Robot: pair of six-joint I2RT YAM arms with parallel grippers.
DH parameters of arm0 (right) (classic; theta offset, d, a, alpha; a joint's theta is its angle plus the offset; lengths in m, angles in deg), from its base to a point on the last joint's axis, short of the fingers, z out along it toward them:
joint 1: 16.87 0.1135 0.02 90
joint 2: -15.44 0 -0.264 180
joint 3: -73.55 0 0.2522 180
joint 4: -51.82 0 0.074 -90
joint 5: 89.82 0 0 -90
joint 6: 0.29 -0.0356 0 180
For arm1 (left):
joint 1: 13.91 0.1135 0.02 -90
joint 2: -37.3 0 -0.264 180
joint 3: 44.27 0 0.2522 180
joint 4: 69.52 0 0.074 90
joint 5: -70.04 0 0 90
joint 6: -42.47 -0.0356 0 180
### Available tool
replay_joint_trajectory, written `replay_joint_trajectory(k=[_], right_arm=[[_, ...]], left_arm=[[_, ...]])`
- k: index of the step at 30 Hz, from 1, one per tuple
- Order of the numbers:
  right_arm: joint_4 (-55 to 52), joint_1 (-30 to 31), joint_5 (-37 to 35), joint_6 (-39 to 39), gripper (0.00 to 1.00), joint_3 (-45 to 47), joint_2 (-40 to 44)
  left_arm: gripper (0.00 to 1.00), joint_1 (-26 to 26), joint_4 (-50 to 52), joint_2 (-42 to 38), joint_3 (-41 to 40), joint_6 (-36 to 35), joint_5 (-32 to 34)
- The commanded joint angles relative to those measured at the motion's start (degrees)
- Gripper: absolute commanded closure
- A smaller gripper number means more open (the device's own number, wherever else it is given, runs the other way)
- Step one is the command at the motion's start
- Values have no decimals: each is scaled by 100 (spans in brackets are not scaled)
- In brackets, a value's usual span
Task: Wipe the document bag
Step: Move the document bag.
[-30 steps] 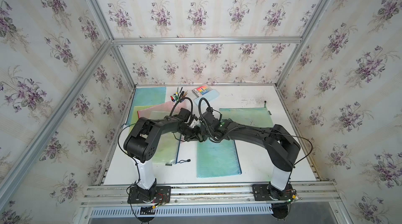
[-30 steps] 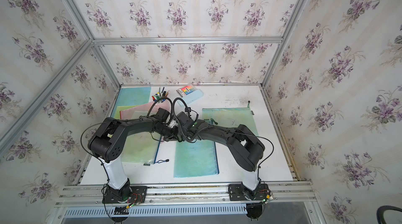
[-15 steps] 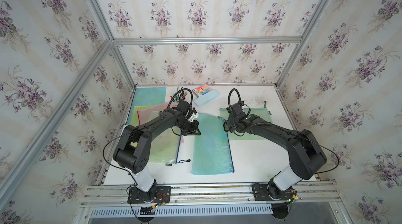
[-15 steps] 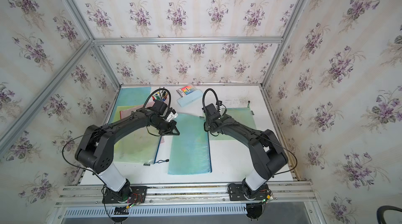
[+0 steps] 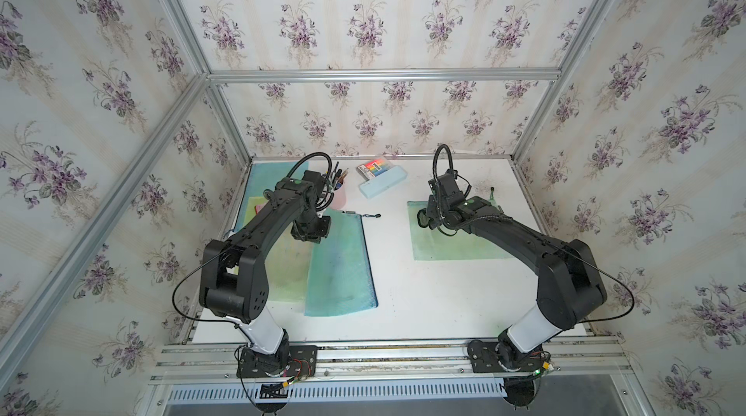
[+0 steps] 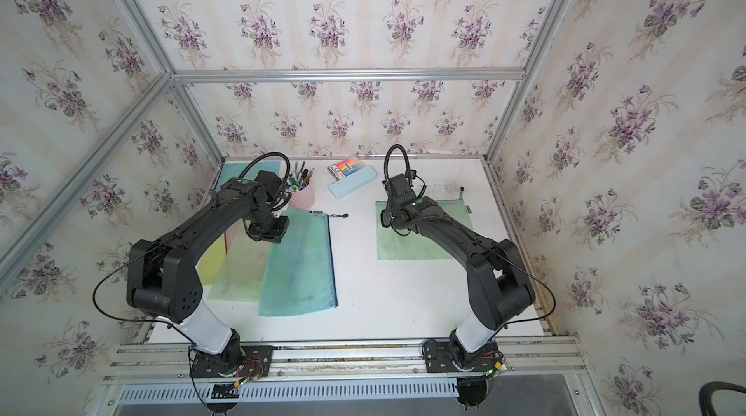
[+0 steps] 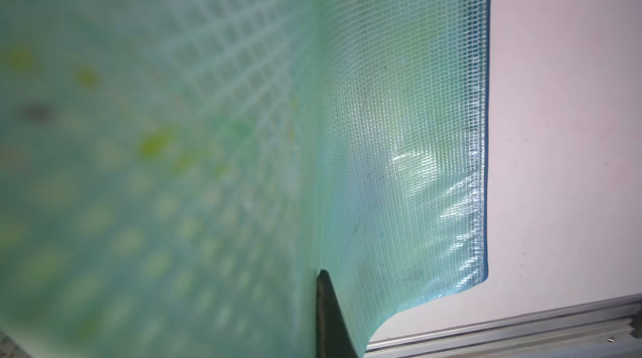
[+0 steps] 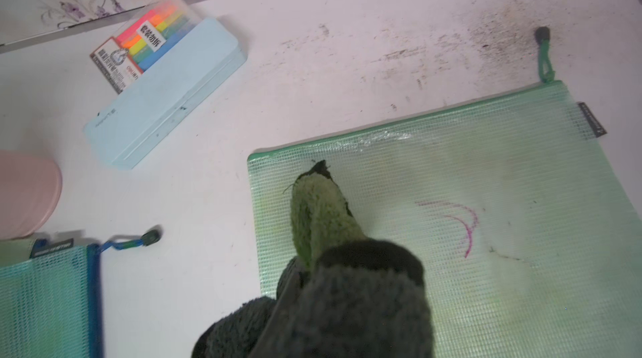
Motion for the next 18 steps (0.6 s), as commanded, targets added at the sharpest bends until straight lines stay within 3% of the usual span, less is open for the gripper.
replay_joint_trajectory(k=[1,3,4,5,6,7,12,15,18], right_arm=[[-115,-112,1,159,77,-66,-26],[-122,-239,22,179,77,55,67],[-119,-298,47,178,77,129,121],[-122,-376,71,178,77,198,188],[-141,-442,69,168,77,268,265],[-158,-513,83,168,77,332,317],[-313,-1027,33,256,77,640,778],[-290,-1435,30,397,76,803,1093],[-267,-1697,150,563,76,624,856]], left_arm=[[97,86,253,223,248,-374,933],[92,94,260,419,376,-475,1177],[82,92,260,490,422,-450,1358],[64,93,299,559,490,-428,1500],[39,96,338,597,566,-362,1656],[31,100,342,588,632,-335,1759],[15,54,502,155,1160,-24,1860],[11,-226,234,-244,1251,113,861],[8,-912,-424,-271,1265,146,-210]])
